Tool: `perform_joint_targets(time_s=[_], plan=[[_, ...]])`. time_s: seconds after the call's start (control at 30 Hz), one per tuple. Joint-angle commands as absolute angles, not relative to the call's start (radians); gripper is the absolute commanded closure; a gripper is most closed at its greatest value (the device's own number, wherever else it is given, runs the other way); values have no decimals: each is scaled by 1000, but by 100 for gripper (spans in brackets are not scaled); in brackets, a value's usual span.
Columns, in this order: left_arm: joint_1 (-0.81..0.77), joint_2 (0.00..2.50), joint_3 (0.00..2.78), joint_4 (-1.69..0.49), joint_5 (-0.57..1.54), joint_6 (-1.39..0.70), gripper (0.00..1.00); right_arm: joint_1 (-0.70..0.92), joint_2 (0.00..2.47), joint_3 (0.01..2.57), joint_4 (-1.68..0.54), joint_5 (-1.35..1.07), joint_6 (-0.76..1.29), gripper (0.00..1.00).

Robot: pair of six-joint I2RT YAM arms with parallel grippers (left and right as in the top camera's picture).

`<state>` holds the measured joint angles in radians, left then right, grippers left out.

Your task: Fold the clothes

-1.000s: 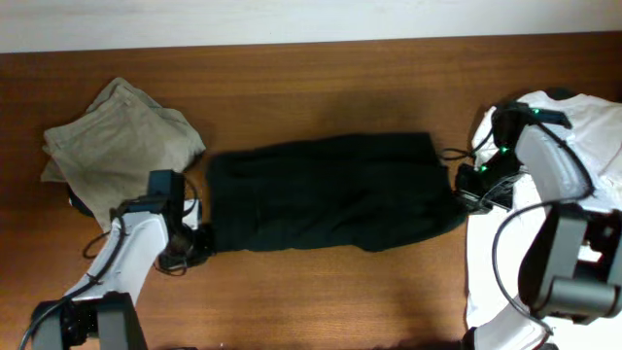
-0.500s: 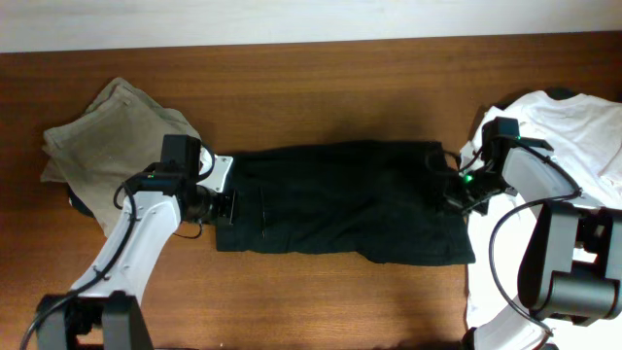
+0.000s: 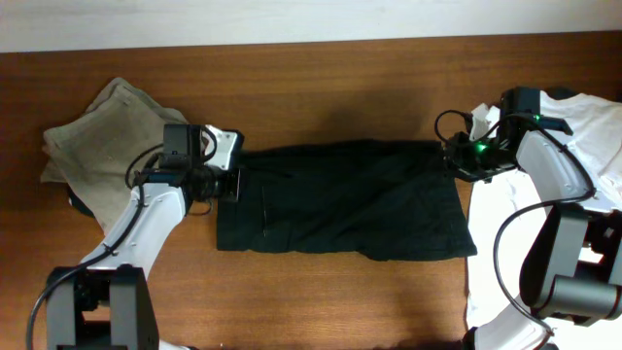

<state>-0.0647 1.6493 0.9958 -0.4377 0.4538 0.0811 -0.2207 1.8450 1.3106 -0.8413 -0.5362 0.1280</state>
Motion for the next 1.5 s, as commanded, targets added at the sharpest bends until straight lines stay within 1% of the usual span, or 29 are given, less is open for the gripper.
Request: perform_joint_targets(time_s=[0.0,0.07,0.1,0.17,0.2,0.23,0.27,0.3,0.33,0.37,0.4,0.43,0.47,0.5,0.6,0.63,0.67,0.77,0.83,0.87,0.9,1.0,1.07,1.13,1.17,1.23,1.33,1.4,1.47], plan=[[-65,1759,1005,-316,454,41,96,-259,1841,1320,-779,-625,85,95],[-59,1854,1005,-208,379,-39,97,-298,1841,1321,-657,-723,122,96],[-51,1876,1005,-174,376,-88,97,-328,1841,1321,-622,-725,170,63],[-45,1876,1007,-173,382,-91,97,-369,1841,1332,-817,-749,96,64],[-45,1876,1007,-189,382,-90,97,-354,1841,1330,-978,-725,22,48],[-45,1876,1007,-199,381,-90,97,-316,1841,1322,-1074,-623,-14,40],[-45,1876,1007,-197,381,-90,96,-260,1841,1298,-1050,-548,-10,38],[-45,1876,1007,-198,382,-91,96,-223,1841,1273,-968,-536,34,39],[-45,1876,1007,-203,382,-91,96,-176,1842,1226,-793,-473,196,61],[-45,1876,1007,-203,382,-91,96,-158,1843,1205,-718,-401,271,74],[-45,1876,1007,-203,382,-91,96,-139,1857,1172,-577,-347,360,78],[-45,1876,1007,-210,383,-91,97,-138,1871,1172,-500,-369,402,59],[-45,1876,1007,-214,398,-90,97,-142,1869,1176,-385,-465,402,89],[-45,1876,1007,-213,400,-90,96,-155,1868,1198,-313,-574,408,96],[-45,1876,1007,-221,400,-90,96,-248,1845,1304,-369,-711,444,96],[-45,1876,1007,-221,400,-90,96,-293,1825,1338,-512,-812,332,70],[-45,1876,1007,-222,401,-90,96,-321,1803,1357,-663,-822,232,62],[-45,1876,1007,-224,404,-90,96,-304,1787,1352,-1042,-665,71,57],[-45,1876,1007,-221,404,-90,95,-224,1787,1301,-1179,-418,83,55],[-44,1876,1007,-221,404,-90,94,-181,1789,1222,-1187,-199,216,62],[-43,1876,1007,-221,405,-90,94,-174,1790,1163,-1146,-132,252,76],[-39,1875,1007,-242,404,-89,93,-241,1792,925,-918,-12,410,96],[-8,1858,1029,-309,410,-89,92,-350,1792,931,-970,-14,410,96],[5,1803,1065,-395,494,-52,85,-373,1777,997,-1057,-137,268,92],[3,1757,1082,-457,521,-52,80,-367,1749,1034,-1106,-208,219,74],[2,1681,1083,-593,542,-50,71,-364,1682,1075,-1177,-215,179,63],[-24,1675,1056,-803,509,31,64,-364,1541,1081,-1204,-292,134,57],[-60,1677,968,-776,439,31,59,-345,1504,1080,-1236,-303,130,51],[-72,1678,896,-732,437,30,57,-303,1515,1049,-1226,-304,131,52]])
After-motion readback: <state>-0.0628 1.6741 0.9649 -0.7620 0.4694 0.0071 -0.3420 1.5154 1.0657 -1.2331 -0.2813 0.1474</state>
